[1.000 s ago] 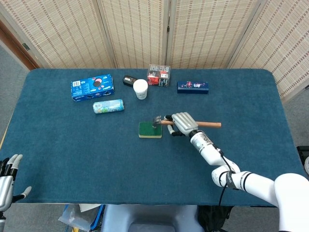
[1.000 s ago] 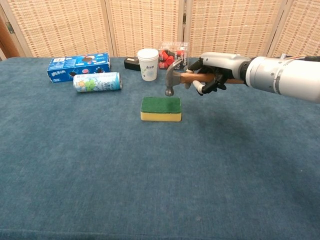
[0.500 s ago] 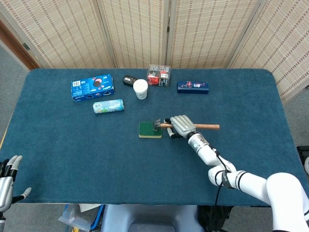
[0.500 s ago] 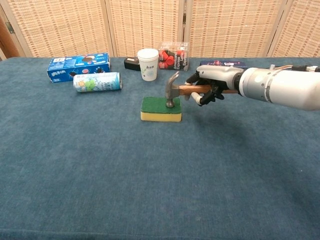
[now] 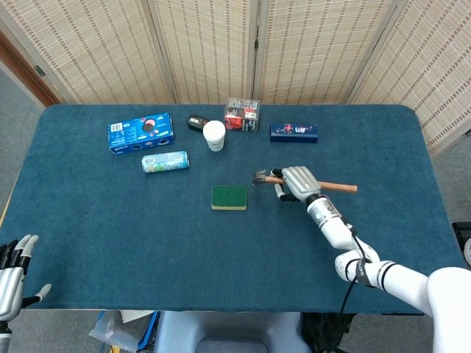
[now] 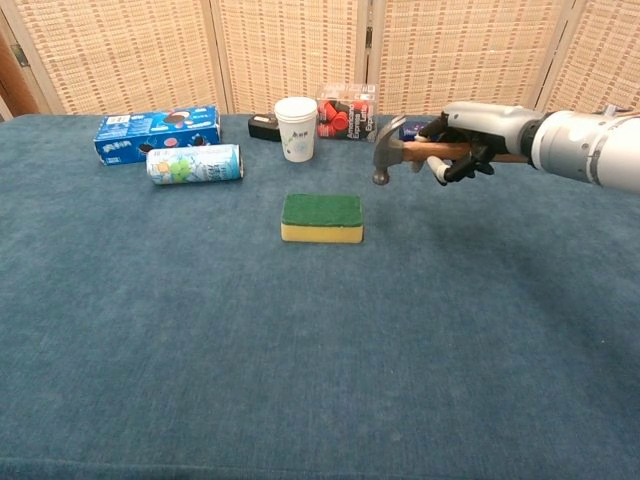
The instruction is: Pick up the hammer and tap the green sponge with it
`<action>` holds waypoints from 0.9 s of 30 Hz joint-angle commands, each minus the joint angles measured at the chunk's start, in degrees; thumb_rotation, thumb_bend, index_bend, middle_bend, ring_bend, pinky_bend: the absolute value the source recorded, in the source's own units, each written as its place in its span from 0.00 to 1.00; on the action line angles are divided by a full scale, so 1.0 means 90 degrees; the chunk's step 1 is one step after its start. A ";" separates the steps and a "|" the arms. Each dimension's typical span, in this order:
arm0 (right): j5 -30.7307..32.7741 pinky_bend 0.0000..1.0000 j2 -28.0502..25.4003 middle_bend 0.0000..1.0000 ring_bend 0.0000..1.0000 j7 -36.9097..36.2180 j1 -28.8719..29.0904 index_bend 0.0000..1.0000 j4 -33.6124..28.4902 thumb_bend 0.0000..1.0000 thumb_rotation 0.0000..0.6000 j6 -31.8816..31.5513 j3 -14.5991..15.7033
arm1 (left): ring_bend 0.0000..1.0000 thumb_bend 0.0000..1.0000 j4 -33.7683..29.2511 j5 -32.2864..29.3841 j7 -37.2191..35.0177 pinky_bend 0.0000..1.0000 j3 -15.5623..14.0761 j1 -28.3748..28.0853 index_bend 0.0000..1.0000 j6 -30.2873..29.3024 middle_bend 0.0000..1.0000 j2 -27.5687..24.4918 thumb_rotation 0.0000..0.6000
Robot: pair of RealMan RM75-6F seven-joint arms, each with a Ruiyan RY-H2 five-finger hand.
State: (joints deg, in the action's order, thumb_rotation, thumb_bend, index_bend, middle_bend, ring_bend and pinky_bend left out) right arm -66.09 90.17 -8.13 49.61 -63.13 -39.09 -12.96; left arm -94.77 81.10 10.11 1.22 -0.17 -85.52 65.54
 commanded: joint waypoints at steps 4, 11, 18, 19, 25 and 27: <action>0.0143 0.62 0.0188 0.65 0.56 -0.0265 -0.0059 0.59 0.0479 0.63 1.00 0.0272 0.0016 | 0.00 0.18 -0.0038 0.0033 0.0015 0.00 -0.0011 -0.0002 0.00 -0.0011 0.00 -0.0012 1.00; -0.0182 0.30 0.0237 0.27 0.19 -0.0946 -0.0129 0.08 0.0720 0.31 1.00 0.0352 -0.0001 | 0.00 0.17 -0.0036 0.0023 -0.0023 0.00 -0.0018 0.0039 0.00 -0.0062 0.00 -0.0039 1.00; -0.0741 0.18 -0.0376 0.13 0.07 -0.1401 -0.0535 0.00 0.0103 0.18 1.00 -0.0329 0.0086 | 0.00 0.18 0.0017 0.0061 -0.0111 0.00 0.0007 0.0019 0.00 -0.0072 0.00 -0.0053 1.00; -0.0796 0.18 -0.0496 0.13 0.07 -0.1394 -0.0625 0.00 -0.0022 0.18 1.00 -0.0470 0.0111 | 0.00 0.18 0.0025 0.0064 -0.0124 0.00 0.0012 0.0011 0.00 -0.0064 0.00 -0.0054 1.00; -0.1051 0.18 -0.1428 0.23 0.09 -0.1055 -0.1456 0.01 -0.1124 0.23 1.00 -0.1736 0.0290 | 0.00 0.18 0.0050 0.0125 -0.0163 0.00 0.0051 -0.0063 0.00 -0.0030 0.00 -0.0041 1.00; -0.1175 0.21 -0.1817 0.27 0.13 -0.0983 -0.1808 0.07 -0.1533 0.27 1.00 -0.2139 0.0439 | 0.00 0.18 0.0062 0.0133 -0.0178 0.00 0.0082 -0.0092 0.00 -0.0029 0.00 -0.0040 1.00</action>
State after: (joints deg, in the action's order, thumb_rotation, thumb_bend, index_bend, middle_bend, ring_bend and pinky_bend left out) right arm -74.75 78.76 -18.54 37.98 -71.65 -52.99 -10.80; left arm -94.25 82.27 8.54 1.92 -0.95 -85.79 65.17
